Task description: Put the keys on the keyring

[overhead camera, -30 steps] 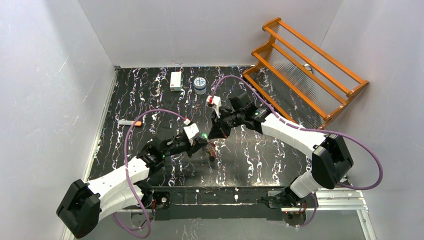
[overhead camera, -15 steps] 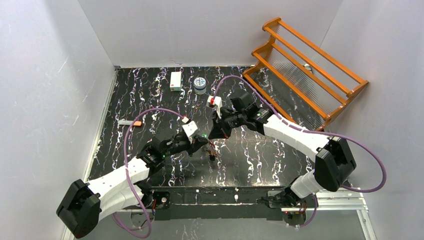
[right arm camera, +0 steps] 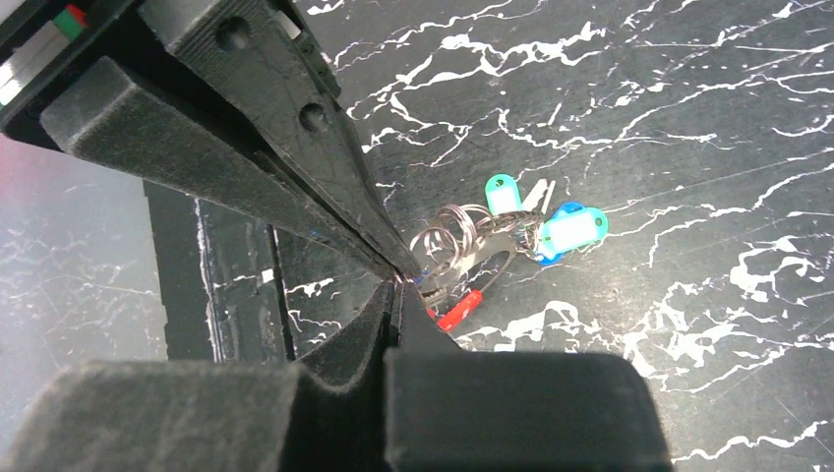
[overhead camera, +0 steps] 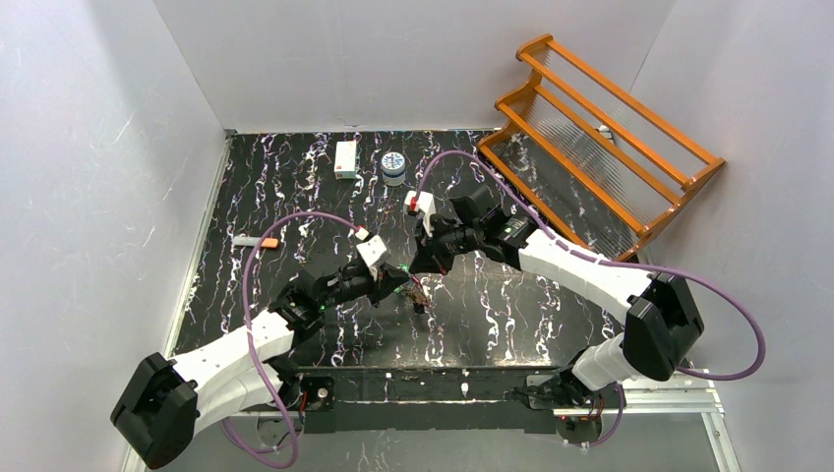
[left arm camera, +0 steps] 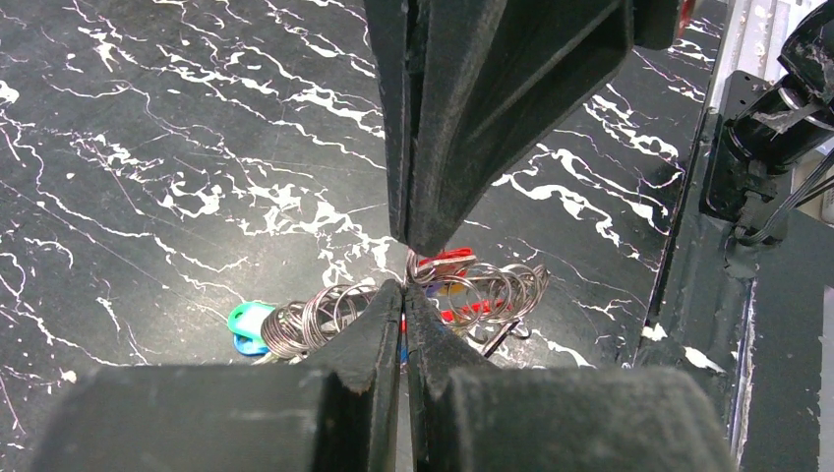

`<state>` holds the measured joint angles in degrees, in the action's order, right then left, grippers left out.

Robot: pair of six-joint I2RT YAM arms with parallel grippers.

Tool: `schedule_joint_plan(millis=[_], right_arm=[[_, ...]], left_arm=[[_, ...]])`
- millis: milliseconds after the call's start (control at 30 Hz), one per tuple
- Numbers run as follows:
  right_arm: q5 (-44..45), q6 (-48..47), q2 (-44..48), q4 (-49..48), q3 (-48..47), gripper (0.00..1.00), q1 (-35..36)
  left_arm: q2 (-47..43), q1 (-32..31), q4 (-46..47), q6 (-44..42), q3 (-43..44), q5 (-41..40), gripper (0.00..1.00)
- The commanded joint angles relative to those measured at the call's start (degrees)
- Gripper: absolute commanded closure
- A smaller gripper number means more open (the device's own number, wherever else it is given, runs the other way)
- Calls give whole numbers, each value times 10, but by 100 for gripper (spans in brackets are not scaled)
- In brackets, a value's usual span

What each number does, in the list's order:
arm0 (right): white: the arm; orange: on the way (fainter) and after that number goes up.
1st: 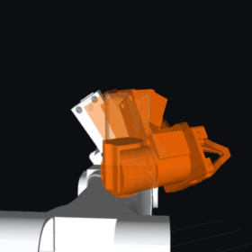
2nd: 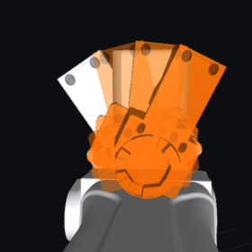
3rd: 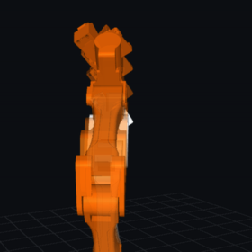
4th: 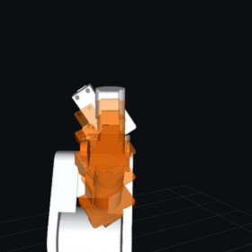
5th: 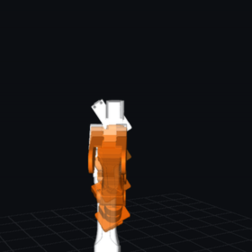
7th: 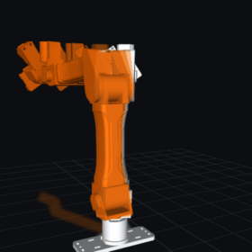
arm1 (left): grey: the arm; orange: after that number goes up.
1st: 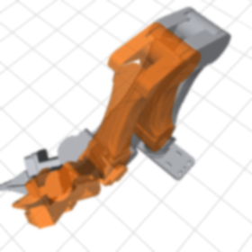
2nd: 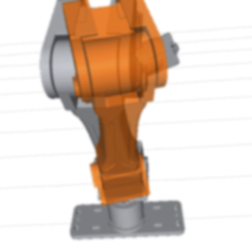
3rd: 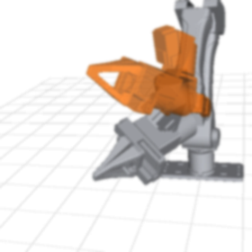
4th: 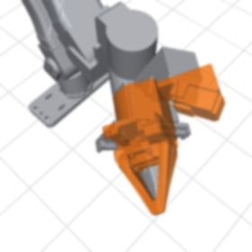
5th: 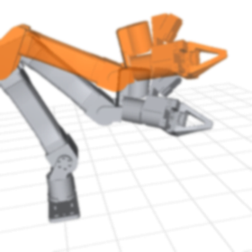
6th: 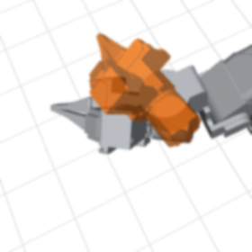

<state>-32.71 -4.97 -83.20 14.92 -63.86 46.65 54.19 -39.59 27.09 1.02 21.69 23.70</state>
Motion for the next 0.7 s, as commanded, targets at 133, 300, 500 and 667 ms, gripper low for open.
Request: schedule_joint_plan(millis=[133,300,500,667], right_arm=[[52,-2,31,-12,17,99,2],[57,-11,41,-13,23,99,3],[53,-15,45,-11,21,99,4],[60,-15,45,-14,27,99,3]], left_arm=[[-22,-3,27,11,-10,-4,100],[-21,-3,28,16,-10,-7,100],[-17,-3,29,34,-9,-15,100],[-22,-3,33,39,-14,-14,100]])
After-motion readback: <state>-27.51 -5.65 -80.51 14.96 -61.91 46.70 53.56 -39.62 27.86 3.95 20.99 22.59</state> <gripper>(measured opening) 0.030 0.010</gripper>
